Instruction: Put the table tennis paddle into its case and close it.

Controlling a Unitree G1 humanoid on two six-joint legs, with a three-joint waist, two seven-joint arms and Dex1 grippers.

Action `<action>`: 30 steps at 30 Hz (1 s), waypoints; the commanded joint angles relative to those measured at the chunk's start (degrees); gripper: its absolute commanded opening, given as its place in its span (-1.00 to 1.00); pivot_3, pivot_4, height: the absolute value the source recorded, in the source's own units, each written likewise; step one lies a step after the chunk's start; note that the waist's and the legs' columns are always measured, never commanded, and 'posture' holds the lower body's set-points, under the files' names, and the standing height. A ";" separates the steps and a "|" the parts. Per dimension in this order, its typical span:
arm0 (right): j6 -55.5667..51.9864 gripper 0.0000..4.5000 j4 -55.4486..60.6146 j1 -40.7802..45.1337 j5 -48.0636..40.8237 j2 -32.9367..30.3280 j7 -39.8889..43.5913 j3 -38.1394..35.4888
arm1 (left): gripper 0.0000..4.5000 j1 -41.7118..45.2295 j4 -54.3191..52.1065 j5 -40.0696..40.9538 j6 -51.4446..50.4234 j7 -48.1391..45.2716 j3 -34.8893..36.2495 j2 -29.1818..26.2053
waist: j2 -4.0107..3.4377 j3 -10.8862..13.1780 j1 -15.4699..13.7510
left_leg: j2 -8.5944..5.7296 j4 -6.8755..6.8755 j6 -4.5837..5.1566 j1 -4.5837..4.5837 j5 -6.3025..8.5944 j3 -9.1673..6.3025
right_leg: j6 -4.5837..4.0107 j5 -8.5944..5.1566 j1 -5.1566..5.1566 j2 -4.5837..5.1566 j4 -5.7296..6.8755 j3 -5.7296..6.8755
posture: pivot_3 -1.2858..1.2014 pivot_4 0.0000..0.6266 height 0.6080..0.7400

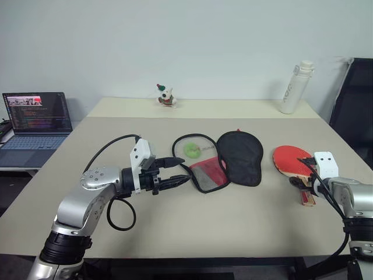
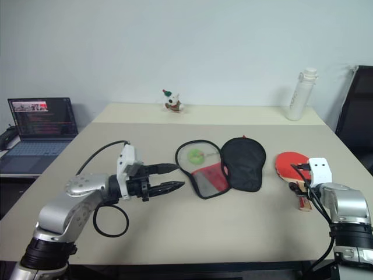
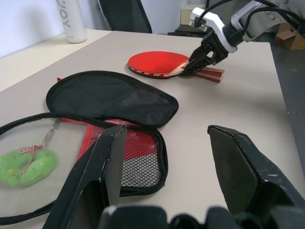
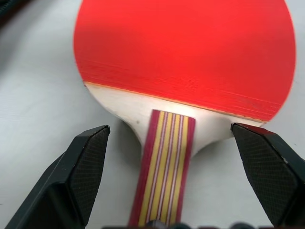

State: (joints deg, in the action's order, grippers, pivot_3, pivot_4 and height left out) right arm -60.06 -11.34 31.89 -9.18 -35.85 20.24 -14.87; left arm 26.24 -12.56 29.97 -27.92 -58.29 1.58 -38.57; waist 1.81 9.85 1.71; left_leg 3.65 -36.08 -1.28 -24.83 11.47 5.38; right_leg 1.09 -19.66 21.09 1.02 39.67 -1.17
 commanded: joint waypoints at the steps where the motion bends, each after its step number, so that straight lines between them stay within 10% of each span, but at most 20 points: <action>1: -2.53 0.99 1.33 -1.60 -0.97 0.90 -2.14 -3.11 | 0.33 0.31 -0.86 -0.22 1.30 -0.17 0.27 -0.11 | 0.00 0.00 -0.01 | 0.00 0.00 0.00 0.00 0.00 0.00 | 0.00 0.00 0.00 0.00 0.00 0.00 | 0.03 -0.52 1.00; 12: -2.11 0.99 2.87 -3.90 -2.87 4.88 -3.25 -3.87 | 0.33 0.65 0.11 -0.89 1.77 -0.56 0.20 -0.19 | 0.01 -0.02 0.13 | 0.01 0.00 0.00 0.01 0.00 -0.02 | 0.00 0.00 0.00 -0.02 0.02 -0.01 | 0.03 -0.52 1.00; 24: 1.76 -0.51 0.12 -0.02 -2.48 7.88 -4.36 -1.42 | 0.33 -0.32 -0.39 -1.07 1.88 0.11 1.13 -0.61 | 0.13 -0.10 0.69 | 0.01 -0.03 -0.01 0.12 -0.01 -0.03 | 0.00 0.00 0.00 -0.05 0.26 -0.06 | 0.03 -0.52 1.00; 30: -3.05 -0.52 5.78 8.41 -4.47 10.95 -7.56 -2.34 | 0.33 -3.83 -1.72 -0.27 0.91 1.89 4.80 -2.31 | 0.05 -0.04 2.44 | 0.04 -0.02 -0.03 0.15 -0.06 0.04 | -0.01 0.01 0.11 -0.09 0.38 -0.21 | 0.03 -0.52 1.00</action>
State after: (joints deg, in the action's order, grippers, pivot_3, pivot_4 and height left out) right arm -62.31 -10.83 36.55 -11.62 -25.35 13.02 -17.68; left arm 22.77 -12.29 28.98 -27.15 -56.80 3.78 -40.03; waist 1.86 9.81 4.14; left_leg 3.70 -36.05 -1.35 -24.68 11.38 5.51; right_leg 1.08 -19.65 21.32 0.90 40.13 -1.51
